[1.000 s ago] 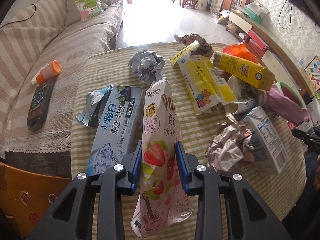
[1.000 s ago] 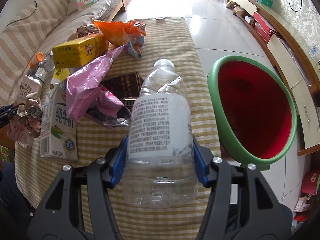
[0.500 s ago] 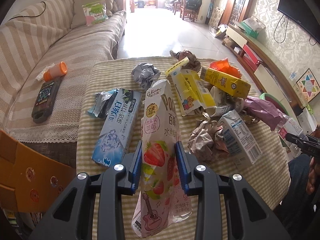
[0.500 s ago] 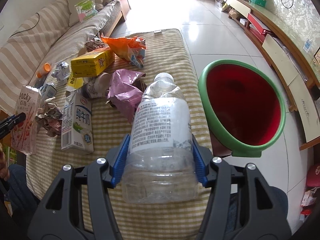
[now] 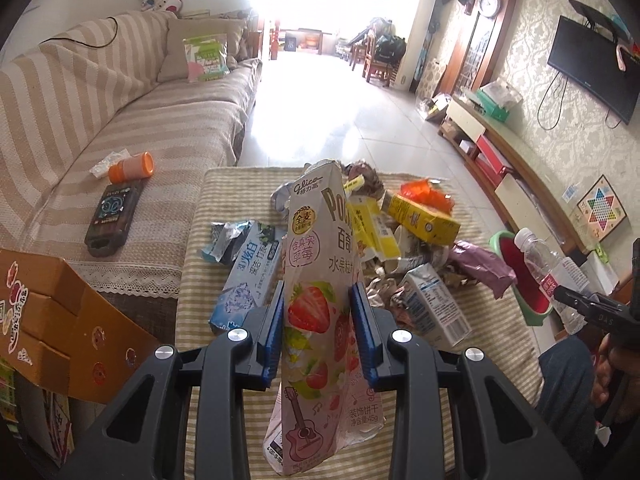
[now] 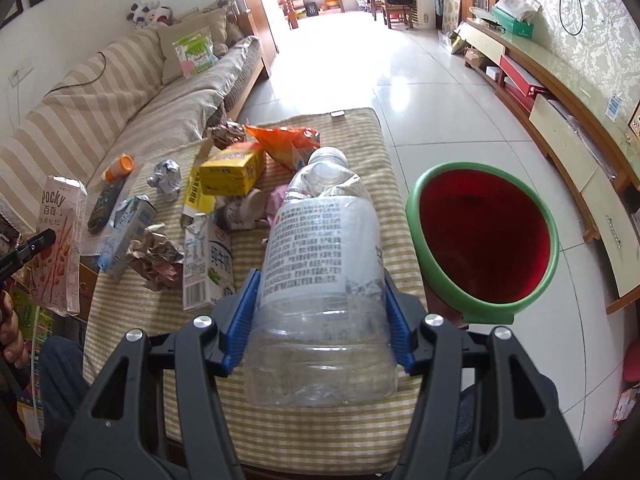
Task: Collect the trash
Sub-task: 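Carry the bottle and Pocky box over the green-rimmed bin and open both tools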
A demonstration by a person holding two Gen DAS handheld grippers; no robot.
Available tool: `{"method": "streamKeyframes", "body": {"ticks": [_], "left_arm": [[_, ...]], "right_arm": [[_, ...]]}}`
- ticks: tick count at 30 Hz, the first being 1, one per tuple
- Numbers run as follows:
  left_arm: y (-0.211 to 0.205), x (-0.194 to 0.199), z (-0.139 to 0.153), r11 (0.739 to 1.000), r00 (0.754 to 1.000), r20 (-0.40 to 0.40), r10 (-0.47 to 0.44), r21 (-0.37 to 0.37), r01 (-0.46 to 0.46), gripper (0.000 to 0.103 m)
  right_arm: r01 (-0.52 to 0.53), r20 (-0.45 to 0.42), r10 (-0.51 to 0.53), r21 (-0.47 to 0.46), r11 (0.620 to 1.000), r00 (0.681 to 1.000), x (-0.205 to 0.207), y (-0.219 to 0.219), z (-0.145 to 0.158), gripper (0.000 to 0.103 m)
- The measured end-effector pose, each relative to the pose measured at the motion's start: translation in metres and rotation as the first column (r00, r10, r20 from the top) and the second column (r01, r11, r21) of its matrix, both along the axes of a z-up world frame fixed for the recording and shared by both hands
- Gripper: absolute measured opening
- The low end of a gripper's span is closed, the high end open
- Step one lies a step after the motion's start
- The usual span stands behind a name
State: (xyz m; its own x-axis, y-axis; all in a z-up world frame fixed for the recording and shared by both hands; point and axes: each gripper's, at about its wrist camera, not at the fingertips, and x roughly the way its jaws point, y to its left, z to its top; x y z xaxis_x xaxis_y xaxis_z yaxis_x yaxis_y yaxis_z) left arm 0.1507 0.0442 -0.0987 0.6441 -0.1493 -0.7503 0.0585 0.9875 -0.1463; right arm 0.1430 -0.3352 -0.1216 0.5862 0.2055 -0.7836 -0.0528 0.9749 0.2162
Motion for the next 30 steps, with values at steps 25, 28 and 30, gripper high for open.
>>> {"method": "streamKeyframes", "body": {"ticks": [25,28,30], "left_arm": [[-0.218,0.076,0.041,0.934,0.938,0.091,-0.334,-0.099,0.342,0.029],[-0.261,0.092,0.034,0.91,0.918,0.079,-0.388,-0.126,0.395,0.029],[-0.289,0.099,0.03,0.894,0.905,0.072,-0.42,-0.137,0.426,0.029]], "right_arm": [[0.167,0.146,-0.177,0.075,0.983,0.973,0.026,-0.134,0.044,0.056],[0.199,0.139,-0.209,0.08,0.977,0.968,0.031,-0.157,0.039,0.056],[0.219,0.132,-0.23,0.088,0.972,0.964,0.035,-0.174,0.035,0.056]]}}
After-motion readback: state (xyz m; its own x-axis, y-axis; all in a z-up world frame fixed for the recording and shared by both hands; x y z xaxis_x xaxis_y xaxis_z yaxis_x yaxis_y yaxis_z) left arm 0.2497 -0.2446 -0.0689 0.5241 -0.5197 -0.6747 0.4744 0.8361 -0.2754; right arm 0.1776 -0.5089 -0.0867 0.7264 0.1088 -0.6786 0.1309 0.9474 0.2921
